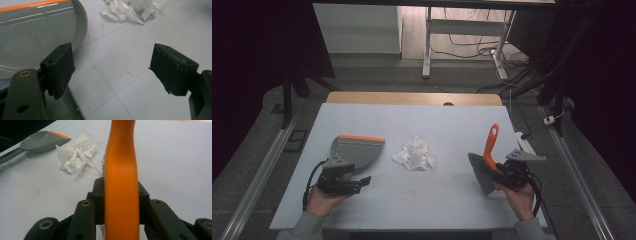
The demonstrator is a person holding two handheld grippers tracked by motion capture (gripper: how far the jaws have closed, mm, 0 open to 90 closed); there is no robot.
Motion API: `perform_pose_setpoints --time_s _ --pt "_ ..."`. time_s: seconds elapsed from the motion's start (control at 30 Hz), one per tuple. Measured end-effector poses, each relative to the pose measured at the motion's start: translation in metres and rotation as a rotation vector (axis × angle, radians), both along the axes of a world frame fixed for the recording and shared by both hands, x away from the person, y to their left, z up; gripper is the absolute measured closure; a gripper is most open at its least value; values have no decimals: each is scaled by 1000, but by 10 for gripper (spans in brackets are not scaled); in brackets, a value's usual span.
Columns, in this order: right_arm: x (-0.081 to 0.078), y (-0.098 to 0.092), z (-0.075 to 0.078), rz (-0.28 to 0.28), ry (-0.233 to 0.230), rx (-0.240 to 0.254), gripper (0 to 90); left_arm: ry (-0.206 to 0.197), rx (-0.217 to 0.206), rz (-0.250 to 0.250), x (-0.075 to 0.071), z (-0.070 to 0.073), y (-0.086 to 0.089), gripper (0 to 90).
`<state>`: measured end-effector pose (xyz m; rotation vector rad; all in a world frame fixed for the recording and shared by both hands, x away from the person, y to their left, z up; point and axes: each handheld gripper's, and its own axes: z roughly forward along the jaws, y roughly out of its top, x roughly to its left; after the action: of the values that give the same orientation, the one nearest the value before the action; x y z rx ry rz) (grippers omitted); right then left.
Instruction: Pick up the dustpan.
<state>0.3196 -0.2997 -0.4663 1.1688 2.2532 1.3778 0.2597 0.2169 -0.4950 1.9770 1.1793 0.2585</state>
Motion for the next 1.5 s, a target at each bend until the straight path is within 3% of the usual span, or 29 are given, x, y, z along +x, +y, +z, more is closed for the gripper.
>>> perform_pose_setpoints --time_s 0.2,0.33,0.53,0.63,1.0,1.3,1.5 --pt "3 4 3 16 -17 -3 703 -11 -14 16 -5 0 7 205" --pt "6 3 4 11 -5 33 704 -9 -13 8 -8 1 10 205" --pt "6 1 5 7 -12 16 704 -32 -32 26 -7 7 15 208" --pt "4 -1 6 3 -13 30 704 -38 -29 34 -7 9 16 210" --pt "0 2 8 18 -24 14 704 -33 6 -14 -6 13 3 211" --pt "-3 4 7 20 -21 5 703 -24 16 -24 -2 14 2 212" --pt "-2 5 6 16 -21 -1 704 1 58 -13 -1 19 0 211"
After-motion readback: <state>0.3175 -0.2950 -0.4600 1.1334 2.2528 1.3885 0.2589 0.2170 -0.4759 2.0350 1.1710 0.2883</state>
